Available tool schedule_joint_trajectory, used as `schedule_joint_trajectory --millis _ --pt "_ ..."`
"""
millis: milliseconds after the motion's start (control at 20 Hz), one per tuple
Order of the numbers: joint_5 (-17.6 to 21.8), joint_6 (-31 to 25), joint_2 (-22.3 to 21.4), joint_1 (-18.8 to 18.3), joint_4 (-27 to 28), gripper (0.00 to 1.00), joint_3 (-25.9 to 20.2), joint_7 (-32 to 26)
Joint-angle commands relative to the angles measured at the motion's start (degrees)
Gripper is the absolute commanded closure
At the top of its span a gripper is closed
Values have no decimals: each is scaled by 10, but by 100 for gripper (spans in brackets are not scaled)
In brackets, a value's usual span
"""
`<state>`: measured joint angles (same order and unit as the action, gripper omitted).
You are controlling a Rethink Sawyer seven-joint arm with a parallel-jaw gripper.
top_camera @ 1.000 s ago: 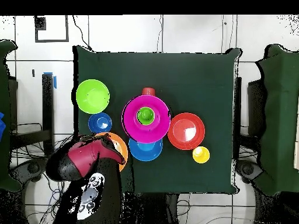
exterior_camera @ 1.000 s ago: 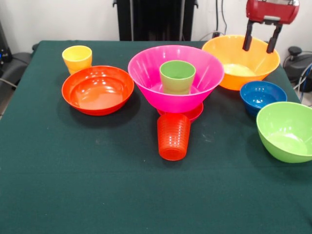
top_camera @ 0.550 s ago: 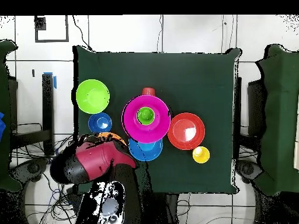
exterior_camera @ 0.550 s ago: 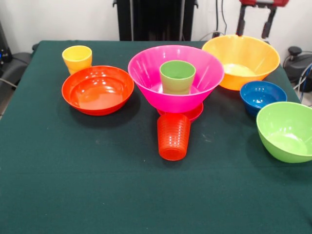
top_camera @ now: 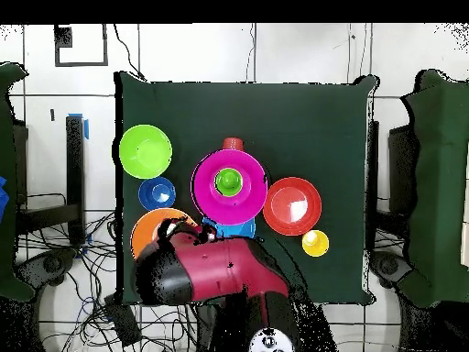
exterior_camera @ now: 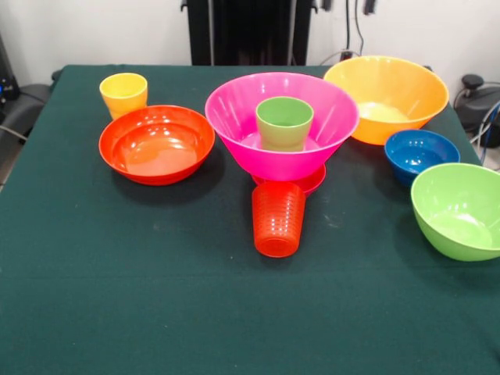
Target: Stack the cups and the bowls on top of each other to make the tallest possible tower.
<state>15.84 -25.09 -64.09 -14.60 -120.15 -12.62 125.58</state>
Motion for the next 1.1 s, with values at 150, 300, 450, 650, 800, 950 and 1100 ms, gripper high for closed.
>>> schedule_joint_trajectory --millis 150,300,450,650,800,950,1100 --pt "28 -84 -36 -166 -112 0 -195 -307" --pt "56 -92 -19 -215 -98 0 -221 -342" --pt "89 -87 2 -250 -92 0 -236 -361" --pt "125 -52 25 -283 -110 0 -243 -353" --pt "156 -30 30 -295 -121 0 -238 -336" --pt "175 -18 27 -307 -133 0 -244 -323" --pt "198 -7 20 -318 -147 0 -251 -308"
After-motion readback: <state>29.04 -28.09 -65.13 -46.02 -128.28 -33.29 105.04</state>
